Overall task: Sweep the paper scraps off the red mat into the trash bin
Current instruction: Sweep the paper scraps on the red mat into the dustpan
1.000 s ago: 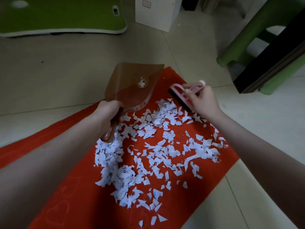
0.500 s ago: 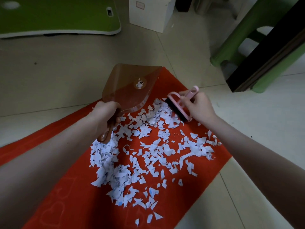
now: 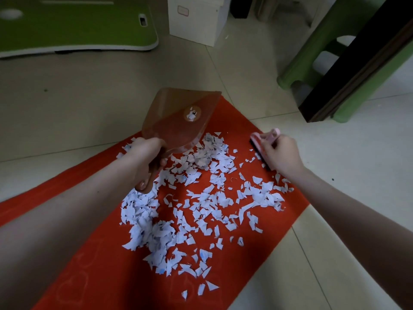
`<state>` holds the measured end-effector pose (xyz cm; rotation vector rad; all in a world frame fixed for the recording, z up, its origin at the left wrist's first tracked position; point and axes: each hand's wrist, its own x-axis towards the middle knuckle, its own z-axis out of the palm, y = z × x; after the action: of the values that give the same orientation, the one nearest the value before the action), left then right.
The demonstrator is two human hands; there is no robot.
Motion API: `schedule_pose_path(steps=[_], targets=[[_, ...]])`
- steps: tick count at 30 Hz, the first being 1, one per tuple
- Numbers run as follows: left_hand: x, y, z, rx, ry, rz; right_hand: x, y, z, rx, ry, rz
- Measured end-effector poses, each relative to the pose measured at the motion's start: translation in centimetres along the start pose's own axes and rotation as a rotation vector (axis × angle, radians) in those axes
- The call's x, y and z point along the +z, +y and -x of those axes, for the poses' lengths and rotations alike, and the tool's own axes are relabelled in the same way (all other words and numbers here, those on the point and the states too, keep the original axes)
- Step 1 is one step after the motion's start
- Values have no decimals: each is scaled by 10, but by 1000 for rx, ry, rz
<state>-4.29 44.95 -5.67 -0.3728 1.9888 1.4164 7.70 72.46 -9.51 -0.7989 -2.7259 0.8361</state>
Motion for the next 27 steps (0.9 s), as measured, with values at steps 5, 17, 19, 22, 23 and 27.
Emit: schedule_pose_path(steps=[5,17,19,22,23,27], targets=[[8,3,9,18,-29,-14,-15,-26,7,-104,58,-145],[26,-6,9,32,-59,-67,-20,20,26,51,49,44],[29,-7,7,30,-67,-80,-15,8,29,12,-24,-57],[30,-7,4,29,-74,-88,-21,-8,25,-30,21,-203],[30,-7,3,29,-75,-89,-27,-10,22,-36,60,-230],[28,-6,2,30,-80,-74,-45,10,18,9,181,-138]])
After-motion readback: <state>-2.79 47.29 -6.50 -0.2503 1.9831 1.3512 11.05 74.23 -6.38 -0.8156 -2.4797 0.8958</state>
